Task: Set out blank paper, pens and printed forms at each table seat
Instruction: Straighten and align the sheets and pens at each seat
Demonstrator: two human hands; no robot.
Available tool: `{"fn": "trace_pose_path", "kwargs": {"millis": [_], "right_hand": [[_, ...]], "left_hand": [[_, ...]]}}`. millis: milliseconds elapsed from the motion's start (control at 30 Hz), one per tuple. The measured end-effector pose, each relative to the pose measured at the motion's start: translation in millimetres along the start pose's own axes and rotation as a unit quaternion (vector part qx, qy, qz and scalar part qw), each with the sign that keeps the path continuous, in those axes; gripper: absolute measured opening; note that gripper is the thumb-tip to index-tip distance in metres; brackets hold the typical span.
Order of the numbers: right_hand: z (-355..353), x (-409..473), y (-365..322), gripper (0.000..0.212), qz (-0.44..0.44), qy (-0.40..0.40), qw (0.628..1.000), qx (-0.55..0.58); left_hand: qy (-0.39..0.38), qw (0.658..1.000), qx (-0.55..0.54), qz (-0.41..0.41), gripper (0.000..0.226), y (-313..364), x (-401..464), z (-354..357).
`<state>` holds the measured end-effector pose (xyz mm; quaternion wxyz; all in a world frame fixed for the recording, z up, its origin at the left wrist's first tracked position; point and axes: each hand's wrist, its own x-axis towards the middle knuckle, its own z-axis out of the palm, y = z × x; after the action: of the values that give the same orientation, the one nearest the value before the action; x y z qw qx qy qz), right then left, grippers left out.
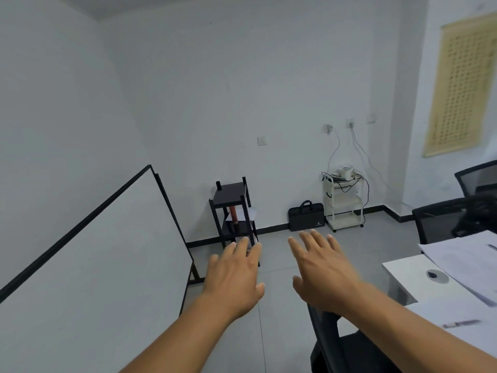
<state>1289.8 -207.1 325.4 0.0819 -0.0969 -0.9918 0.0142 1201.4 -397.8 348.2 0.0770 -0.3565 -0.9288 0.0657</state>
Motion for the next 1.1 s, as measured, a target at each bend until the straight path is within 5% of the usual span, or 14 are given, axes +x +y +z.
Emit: {"fn": "trace_pose_path", "kwargs": {"millis": [400,667,1100], "right_hand": [[42.0,76.6,86.1,0.083,0.136,-0.023,0.990,0.033],[43.5,31.0,179.0,0.080,0.294,-0.042,0.954,0.025],[106.2,-49.1,316.6,0.082,0.521,-0.122,0.845,0.014]], "left_hand": [[-0.030,0.992,0.015,0.119,0.088,19.4,165.3,31.5],[-0.031,0.964,0.007,0.263,0.089,127.2,245.8,32.1],[-0.070,0.857,-0.017,0.510,0.081,350.6,342.3,99.8]]}}
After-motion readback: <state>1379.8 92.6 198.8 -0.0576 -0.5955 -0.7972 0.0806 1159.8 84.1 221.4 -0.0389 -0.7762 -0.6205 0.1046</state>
